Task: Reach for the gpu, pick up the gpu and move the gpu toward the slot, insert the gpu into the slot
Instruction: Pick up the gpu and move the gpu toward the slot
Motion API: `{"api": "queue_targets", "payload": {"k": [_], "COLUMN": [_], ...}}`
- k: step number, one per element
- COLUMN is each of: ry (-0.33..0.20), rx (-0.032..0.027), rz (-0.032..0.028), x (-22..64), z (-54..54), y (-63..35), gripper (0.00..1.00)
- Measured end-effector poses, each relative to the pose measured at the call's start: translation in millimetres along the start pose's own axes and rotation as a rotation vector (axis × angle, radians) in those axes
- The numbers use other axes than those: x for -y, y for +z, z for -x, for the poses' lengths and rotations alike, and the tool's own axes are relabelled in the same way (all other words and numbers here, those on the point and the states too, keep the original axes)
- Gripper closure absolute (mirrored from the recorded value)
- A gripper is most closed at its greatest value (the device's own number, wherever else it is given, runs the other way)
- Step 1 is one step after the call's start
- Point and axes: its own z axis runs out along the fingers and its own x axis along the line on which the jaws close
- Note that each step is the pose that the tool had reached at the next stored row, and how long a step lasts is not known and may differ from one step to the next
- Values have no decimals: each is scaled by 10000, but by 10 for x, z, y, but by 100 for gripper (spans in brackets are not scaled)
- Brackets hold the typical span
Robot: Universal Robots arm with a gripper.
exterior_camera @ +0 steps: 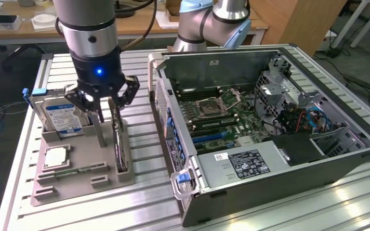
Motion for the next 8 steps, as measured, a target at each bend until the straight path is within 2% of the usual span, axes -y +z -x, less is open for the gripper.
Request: {"api": "queue_targets", "payload": {"k": [8], "ry": [0], "rx": [0], "rz": [0], "x": [3], "z": [0], "y": [73], "gripper": [59]}}
